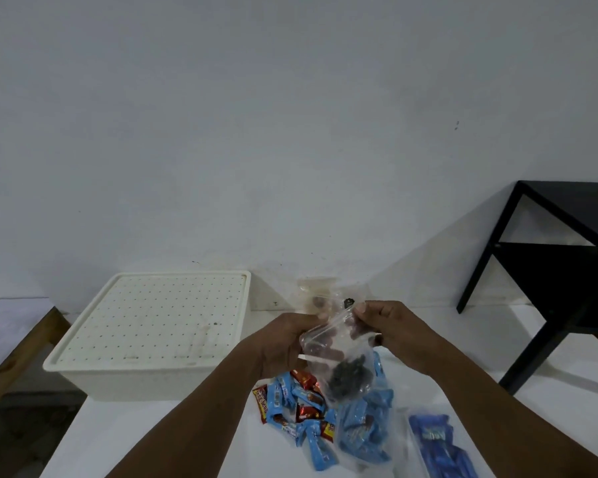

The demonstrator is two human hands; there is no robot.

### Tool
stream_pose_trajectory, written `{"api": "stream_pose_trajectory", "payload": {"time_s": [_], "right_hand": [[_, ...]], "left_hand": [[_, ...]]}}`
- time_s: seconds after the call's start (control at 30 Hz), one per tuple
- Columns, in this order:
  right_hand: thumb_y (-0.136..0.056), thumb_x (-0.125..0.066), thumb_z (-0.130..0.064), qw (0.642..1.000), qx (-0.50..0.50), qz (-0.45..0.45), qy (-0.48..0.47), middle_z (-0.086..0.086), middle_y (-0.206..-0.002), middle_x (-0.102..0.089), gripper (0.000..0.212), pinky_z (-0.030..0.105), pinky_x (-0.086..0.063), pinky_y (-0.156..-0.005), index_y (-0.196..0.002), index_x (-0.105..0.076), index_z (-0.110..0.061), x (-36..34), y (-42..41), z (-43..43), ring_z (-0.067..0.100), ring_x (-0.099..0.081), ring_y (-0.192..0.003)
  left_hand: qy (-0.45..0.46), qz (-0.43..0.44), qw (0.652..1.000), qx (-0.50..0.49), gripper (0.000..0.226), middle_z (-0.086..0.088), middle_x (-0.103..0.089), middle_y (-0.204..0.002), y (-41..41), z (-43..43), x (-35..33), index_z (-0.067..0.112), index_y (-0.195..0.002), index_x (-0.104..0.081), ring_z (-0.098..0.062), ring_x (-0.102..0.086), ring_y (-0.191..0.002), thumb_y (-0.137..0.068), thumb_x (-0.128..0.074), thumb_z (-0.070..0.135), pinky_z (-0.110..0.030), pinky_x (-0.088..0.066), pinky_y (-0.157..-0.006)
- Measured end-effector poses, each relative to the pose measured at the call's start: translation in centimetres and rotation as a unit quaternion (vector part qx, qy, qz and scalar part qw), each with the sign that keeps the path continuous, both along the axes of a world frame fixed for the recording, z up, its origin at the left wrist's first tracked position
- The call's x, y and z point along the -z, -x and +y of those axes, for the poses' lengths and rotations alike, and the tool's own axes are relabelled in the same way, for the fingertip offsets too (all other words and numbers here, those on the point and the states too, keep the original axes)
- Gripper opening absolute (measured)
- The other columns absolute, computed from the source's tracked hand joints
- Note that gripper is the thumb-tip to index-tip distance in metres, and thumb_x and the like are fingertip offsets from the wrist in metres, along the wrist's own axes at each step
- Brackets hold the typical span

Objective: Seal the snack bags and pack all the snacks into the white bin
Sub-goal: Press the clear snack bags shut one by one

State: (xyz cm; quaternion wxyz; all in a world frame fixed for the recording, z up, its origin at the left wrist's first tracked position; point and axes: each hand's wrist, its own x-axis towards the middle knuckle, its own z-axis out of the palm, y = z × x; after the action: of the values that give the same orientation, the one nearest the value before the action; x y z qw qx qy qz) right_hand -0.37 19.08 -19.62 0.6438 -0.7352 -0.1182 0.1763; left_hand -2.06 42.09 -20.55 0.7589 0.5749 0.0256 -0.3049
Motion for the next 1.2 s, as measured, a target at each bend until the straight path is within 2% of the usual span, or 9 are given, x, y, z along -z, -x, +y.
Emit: {"api": "stream_pose_trajectory", "payload": {"time_s": [0.13, 0.27, 0.37, 0.47, 0.7, 0.87, 1.0, 1.1, 1.2], "right_hand": [[-0.095, -0.058, -0.033, 0.998, -0.029, -0.037, 0.046, 0.006, -0.080, -0.069, 0.028, 0.025, -0.044, -0.067, -0.091, -0.076, -0.012, -1.1, -1.4, -1.2, 0.013, -0.061, -0.077], [-0.086, -0.072, -0.029, 0.994, 0.067, -0.074, 0.053, -0.013, -0.074, -0.068, 0.019, 0.010, -0.045, -0.062, -0.087, -0.074, -0.010, -0.1, -3.3, -1.9, -0.002, -0.056, -0.068], [-0.078, -0.076, -0.045, 0.984, 0.160, -0.035, 0.071, -0.006, -0.062, -0.060, 0.041, 0.014, -0.042, -0.050, -0.083, -0.068, -0.005, 1.4, -4.6, -2.3, 0.000, -0.050, -0.050], [-0.077, -0.078, -0.044, 0.980, 0.183, 0.068, 0.033, 0.007, -0.069, -0.068, 0.042, 0.025, -0.046, -0.044, -0.093, -0.063, -0.009, 3.0, -4.8, -2.5, 0.010, -0.061, -0.051], [-0.088, -0.064, 0.003, 0.980, 0.151, 0.087, -0.101, 0.018, -0.079, -0.068, 0.022, 0.033, -0.050, -0.057, -0.107, -0.057, -0.005, 5.0, -6.1, -3.3, 0.023, -0.066, -0.061], [-0.091, -0.055, 0.007, 0.985, 0.057, 0.115, -0.112, 0.016, -0.087, -0.060, 0.028, 0.033, -0.051, -0.064, -0.115, -0.058, -0.007, 4.3, -8.4, -4.6, 0.020, -0.061, -0.066], [-0.091, -0.059, 0.001, 0.980, -0.065, 0.150, -0.112, 0.011, -0.084, -0.057, 0.033, 0.034, -0.046, -0.067, -0.123, -0.056, -0.005, 3.2, -10.9, -6.0, 0.021, -0.056, -0.071], [-0.093, -0.057, 0.001, 0.974, -0.107, 0.164, -0.110, 0.015, -0.093, -0.052, 0.035, 0.038, -0.045, -0.072, -0.127, -0.055, -0.007, 2.6, -12.9, -6.0, 0.029, -0.052, -0.083], [-0.092, -0.061, -0.008, 0.979, -0.060, 0.153, -0.116, 0.009, -0.088, -0.063, 0.024, 0.034, -0.046, -0.072, -0.115, -0.062, -0.015, 3.1, -14.3, -5.7, 0.022, -0.059, -0.081]], "left_hand": [[-0.007, -0.005, 1.000, 0.000, 0.044, -0.025, -0.069, -0.108, -0.9, -2.2, 0.9, -0.007, -0.115, -0.067, -0.037, -0.072, -0.092, -0.085, -0.074, 0.024, -0.039, -0.061, -0.067], [-0.054, -0.057, 0.995, -0.061, 0.022, -0.030, -0.069, -0.110, -2.2, -4.4, 2.2, -0.002, -0.098, -0.074, -0.048, -0.067, -0.106, -0.090, -0.070, 0.019, -0.042, -0.062, -0.073], [-0.123, -0.112, 0.980, -0.108, 0.018, -0.014, -0.066, -0.078, -3.3, -6.3, 2.8, 0.014, -0.071, -0.073, -0.031, -0.069, -0.081, -0.088, -0.071, 0.018, -0.040, -0.059, -0.073], [-0.176, -0.156, 0.964, -0.122, 0.024, 0.004, -0.062, -0.060, -3.8, -8.1, 3.5, 0.022, -0.063, -0.072, -0.011, -0.053, -0.058, -0.087, -0.072, 0.019, -0.023, -0.046, -0.053], [-0.143, -0.104, 0.972, -0.156, 0.022, -0.013, -0.070, -0.076, -5.4, -9.6, 5.0, -0.003, -0.082, -0.071, -0.036, -0.075, -0.087, -0.091, -0.067, 0.017, -0.042, -0.062, -0.071], [-0.131, -0.074, 0.975, -0.163, 0.025, -0.007, -0.074, -0.089, -6.5, -10.1, 5.2, 0.007, -0.081, -0.074, -0.022, -0.071, -0.094, -0.095, -0.058, 0.019, -0.036, -0.058, -0.080], [-0.165, -0.128, 0.975, -0.080, 0.024, 0.009, -0.066, -0.124, -7.4, -9.4, 5.3, 0.018, -0.079, -0.078, -0.009, -0.057, -0.119, -0.089, -0.060, 0.007, -0.029, -0.043, -0.096], [-0.178, -0.183, 0.967, 0.011, 0.010, 0.005, -0.074, -0.101, -8.5, -9.0, 5.4, 0.011, -0.085, -0.078, -0.007, -0.066, -0.100, -0.081, -0.073, 0.003, -0.024, -0.050, -0.091], [-0.256, -0.250, 0.934, 0.014, 0.013, 0.003, -0.074, -0.085, -9.9, -9.2, 6.1, 0.006, -0.088, -0.076, -0.008, -0.068, -0.082, -0.076, -0.082, 0.004, -0.022, -0.054, -0.080]]}}
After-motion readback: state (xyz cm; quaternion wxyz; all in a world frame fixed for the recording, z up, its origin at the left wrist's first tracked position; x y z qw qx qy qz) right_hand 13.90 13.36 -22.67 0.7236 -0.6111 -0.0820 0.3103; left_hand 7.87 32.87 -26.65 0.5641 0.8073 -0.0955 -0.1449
